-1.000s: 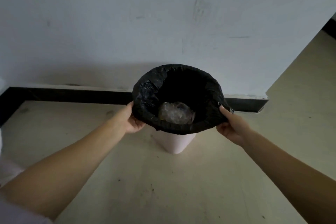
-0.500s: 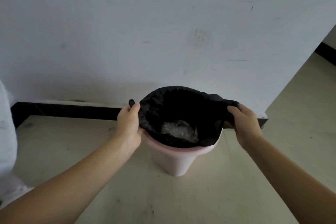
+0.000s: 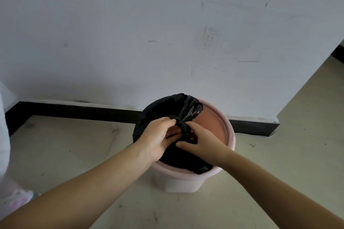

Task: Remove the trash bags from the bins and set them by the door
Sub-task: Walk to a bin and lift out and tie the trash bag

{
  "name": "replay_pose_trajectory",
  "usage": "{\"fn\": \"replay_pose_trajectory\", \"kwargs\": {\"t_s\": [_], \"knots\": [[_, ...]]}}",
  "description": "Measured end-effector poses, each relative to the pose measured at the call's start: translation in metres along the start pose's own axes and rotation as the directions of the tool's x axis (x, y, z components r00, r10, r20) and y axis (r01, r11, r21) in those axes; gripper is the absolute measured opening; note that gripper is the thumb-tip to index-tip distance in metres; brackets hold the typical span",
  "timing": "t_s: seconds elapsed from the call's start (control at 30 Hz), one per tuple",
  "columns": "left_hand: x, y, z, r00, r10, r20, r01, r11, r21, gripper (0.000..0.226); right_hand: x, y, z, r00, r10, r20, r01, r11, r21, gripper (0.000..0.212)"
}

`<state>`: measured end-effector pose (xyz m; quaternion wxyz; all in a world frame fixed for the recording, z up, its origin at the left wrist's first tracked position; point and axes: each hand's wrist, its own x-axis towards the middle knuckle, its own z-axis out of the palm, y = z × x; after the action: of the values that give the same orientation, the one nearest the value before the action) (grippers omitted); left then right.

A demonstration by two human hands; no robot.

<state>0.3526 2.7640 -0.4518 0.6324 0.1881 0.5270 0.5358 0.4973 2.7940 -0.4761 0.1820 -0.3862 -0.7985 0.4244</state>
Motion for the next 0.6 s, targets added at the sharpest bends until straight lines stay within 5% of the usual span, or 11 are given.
{"fn": "replay_pose_trajectory", "kwargs": {"t_s": [0.1, 0.23, 0.3, 0.4, 0.43, 0.6], "knots": [[0.003, 0.005, -0.015, 0.997, -0.032, -0.063, 0.038, 0.995, 0.097, 0.013, 0.007, 0.009, -0.002, 0.984, 0.014, -0.178, -0.040, 0.989, -0.142, 0.015], [0.009, 0.003, -0.039, 0.978, 0.189, -0.092, -0.128, 0.883, 0.452, 0.017, 0.011, 0.015, -0.009, 0.979, 0.071, -0.192, -0.078, 0.997, -0.030, 0.018], [0.013, 0.000, -0.051, 0.943, 0.334, 0.003, -0.229, 0.641, 0.732, 0.032, 0.015, 0.014, -0.005, 0.980, 0.088, -0.180, -0.092, 0.996, -0.014, 0.021], [0.022, 0.000, -0.073, 0.830, 0.529, 0.173, -0.232, 0.046, 0.972, 0.035, 0.018, 0.016, -0.001, 0.978, 0.140, -0.153, -0.128, 0.988, 0.087, 0.025], [0.022, 0.003, -0.078, 0.810, 0.556, 0.185, -0.167, -0.084, 0.982, 0.035, 0.017, 0.018, -0.001, 0.979, 0.160, -0.127, -0.140, 0.978, 0.157, 0.022], [0.033, 0.018, -0.093, 0.782, 0.597, 0.178, -0.105, -0.156, 0.982, 0.048, 0.010, 0.021, -0.001, 0.956, 0.294, -0.018, -0.236, 0.800, 0.552, 0.023]]}}
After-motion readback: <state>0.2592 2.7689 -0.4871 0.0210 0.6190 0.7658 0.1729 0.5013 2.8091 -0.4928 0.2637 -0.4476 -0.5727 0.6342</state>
